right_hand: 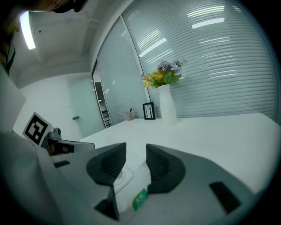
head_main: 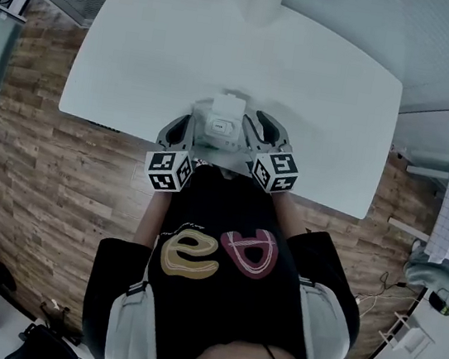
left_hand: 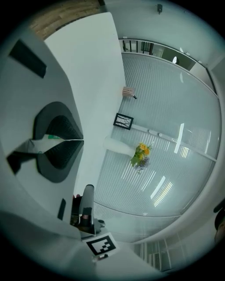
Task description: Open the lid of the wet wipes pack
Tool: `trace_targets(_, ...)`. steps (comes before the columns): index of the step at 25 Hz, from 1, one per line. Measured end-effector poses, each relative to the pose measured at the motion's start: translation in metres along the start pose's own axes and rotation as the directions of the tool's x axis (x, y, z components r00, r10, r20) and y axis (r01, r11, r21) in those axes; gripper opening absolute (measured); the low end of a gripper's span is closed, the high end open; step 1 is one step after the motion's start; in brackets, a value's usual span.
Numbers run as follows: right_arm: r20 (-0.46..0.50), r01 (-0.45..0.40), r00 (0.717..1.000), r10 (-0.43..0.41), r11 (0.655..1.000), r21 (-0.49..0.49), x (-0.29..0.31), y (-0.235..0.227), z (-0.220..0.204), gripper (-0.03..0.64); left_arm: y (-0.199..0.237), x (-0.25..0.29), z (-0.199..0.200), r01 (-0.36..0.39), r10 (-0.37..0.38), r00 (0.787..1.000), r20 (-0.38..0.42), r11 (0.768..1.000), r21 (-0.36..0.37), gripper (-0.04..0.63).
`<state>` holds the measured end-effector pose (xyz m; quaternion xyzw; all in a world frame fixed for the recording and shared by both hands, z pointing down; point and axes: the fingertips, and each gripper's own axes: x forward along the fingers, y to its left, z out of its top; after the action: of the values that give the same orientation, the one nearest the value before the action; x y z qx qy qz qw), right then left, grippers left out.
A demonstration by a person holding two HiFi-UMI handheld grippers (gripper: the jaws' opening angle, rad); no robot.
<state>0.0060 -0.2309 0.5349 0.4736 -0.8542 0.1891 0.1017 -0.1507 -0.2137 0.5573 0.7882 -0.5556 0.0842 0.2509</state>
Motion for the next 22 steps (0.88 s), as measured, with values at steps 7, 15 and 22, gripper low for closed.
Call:
trace_targets(7, 0.014, 0.011, 1.0, -0.011, 1.0, -0.008, -0.008, 0.007, -0.006, 0.132, -0.013, -0.004, 0.008, 0.046, -0.047, 0.998, 0.037, 0.999, 0.017, 0.018)
trace_targets(15, 0.033, 0.033, 0.999, -0.032, 0.999, -0.024, -0.019, 0.011, -0.004, 0.023, -0.025, -0.007, 0.006, 0.056, -0.06, 0.997, 0.046, 0.995, 0.086, 0.017)
trace_targets(22, 0.031, 0.039, 0.999, -0.037, 0.997, -0.059, -0.021, 0.021, -0.006, 0.011, -0.034, -0.01, 0.004, 0.088, -0.093, 0.995, 0.045, 0.99, 0.109, 0.017)
